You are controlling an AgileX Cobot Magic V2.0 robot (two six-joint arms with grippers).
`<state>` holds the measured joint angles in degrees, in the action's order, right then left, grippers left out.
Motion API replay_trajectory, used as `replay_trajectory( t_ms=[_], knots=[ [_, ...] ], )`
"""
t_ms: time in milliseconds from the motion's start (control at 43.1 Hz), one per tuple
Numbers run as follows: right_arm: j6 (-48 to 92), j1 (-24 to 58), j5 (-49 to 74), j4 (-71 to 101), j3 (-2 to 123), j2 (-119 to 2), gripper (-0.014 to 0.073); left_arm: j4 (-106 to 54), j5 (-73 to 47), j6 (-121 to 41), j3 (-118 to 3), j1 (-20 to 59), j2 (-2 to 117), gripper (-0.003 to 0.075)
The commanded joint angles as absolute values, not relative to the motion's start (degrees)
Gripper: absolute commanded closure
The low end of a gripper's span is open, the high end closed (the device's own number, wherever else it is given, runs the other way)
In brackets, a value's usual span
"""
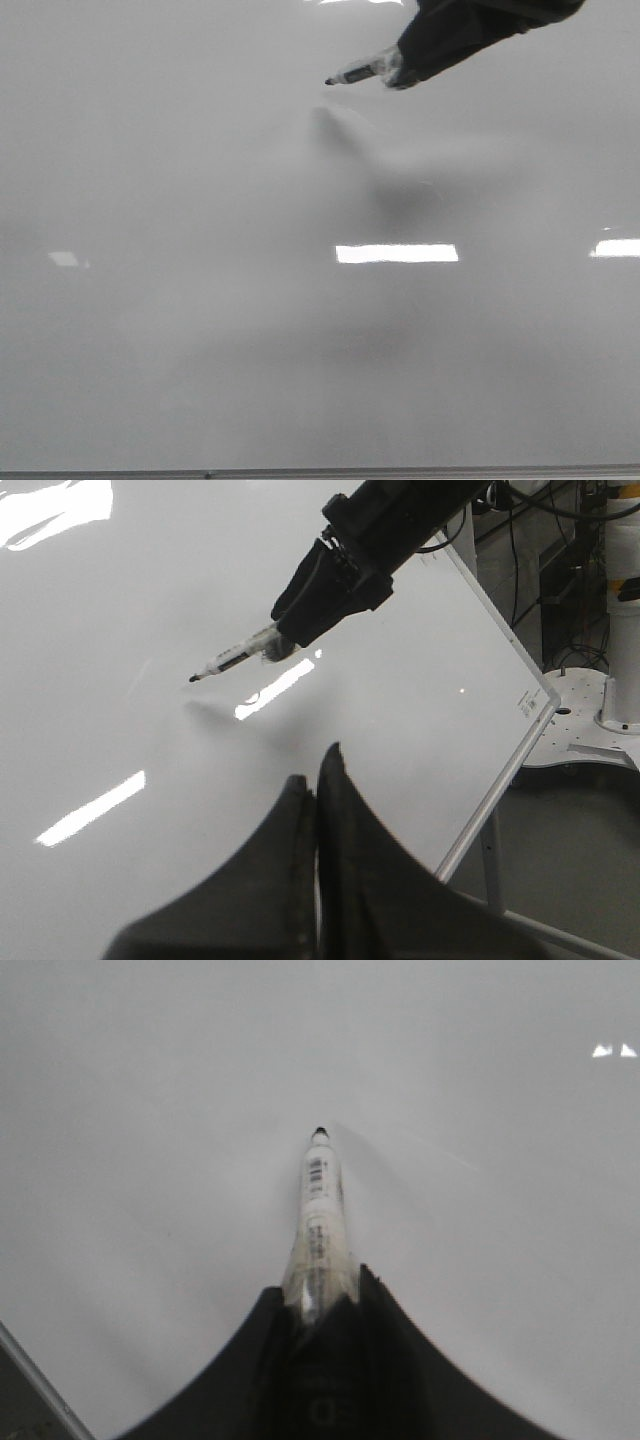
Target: Write number 6 on whiteboard
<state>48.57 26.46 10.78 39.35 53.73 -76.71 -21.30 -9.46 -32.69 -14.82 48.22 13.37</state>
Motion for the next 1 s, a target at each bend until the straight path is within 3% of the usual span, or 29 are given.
replay_trajectory(
  t_ms=[0,488,790,976],
  knots=[
    [49.31,27.20,5.76,40.60,57.62,-76.85,0.0653,-22.17,-4.41,-32.25,-16.34,48.30,13.70,0.0741],
    [51.10,31.52,15.58,40.60,60.64,-89.30,0.0653,-22.17,-4.41,-32.25,-16.34,48.30,13.70,0.0741],
    [51.24,28.81,9.80,40.60,56.06,-82.18,0.0653,-22.17,-4.41,-32.25,-16.34,48.30,13.70,0.0741],
    [51.29,31.32,13.41,40.60,61.88,-87.62,0.0653,-22.17,-4.41,-32.25,-16.34,48.30,13.70,0.0741]
  ],
)
